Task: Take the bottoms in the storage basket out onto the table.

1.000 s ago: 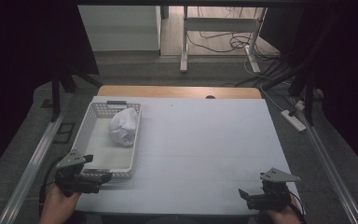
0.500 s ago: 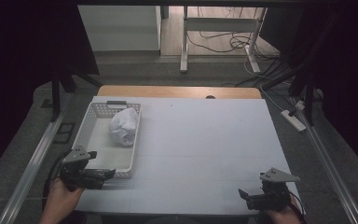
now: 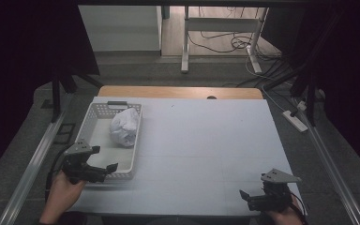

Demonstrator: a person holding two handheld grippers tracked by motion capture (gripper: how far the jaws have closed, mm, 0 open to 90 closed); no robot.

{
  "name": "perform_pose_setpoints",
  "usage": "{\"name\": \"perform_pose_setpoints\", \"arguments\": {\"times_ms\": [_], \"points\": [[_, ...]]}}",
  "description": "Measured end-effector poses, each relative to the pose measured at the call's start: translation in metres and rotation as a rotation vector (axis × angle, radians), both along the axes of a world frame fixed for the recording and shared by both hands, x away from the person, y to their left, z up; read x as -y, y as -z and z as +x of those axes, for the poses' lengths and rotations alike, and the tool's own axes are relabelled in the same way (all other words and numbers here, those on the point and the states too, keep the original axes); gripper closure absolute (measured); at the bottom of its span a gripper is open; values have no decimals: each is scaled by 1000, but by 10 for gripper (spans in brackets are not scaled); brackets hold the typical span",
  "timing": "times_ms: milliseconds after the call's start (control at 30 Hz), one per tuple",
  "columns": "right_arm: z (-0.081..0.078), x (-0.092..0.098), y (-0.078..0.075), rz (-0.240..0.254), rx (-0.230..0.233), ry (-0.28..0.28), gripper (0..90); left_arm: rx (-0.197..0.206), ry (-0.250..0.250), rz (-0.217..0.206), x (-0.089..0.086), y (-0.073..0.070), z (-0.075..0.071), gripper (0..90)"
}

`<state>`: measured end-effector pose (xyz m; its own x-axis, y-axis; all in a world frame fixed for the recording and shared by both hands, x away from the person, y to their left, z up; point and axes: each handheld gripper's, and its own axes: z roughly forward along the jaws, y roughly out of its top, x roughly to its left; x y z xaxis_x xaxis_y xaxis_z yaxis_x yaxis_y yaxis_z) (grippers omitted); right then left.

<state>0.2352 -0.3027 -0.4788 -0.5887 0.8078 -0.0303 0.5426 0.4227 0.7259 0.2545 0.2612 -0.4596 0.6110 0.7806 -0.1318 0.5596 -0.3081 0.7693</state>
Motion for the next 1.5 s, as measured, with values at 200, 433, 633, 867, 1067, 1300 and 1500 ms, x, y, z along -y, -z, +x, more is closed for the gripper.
{"name": "perform_pose_setpoints", "arguments": {"times_ms": [200,433,633,867,1067,1300,1500], "points": [[0,1,0,6,0,3,1,0,0,-8,-1,0,8,8],[0,1,0,6,-2,2,1,14,-8,4,-2,-1,18,6],[0,1,0,8,-3,2,2,9,0,0,-2,2,32,0],[0,1,0,12,-3,2,2,0,6,-16,-5,1,46,0],[1,1,0,11,-4,1,2,-23,0,2,-6,4,59,1],[1,1,0,11,-6,-1,2,-61,-8,-19,-7,5,74,2],[1,1,0,9,-8,-2,2,-81,-21,-35,-5,4,86,5]]}}
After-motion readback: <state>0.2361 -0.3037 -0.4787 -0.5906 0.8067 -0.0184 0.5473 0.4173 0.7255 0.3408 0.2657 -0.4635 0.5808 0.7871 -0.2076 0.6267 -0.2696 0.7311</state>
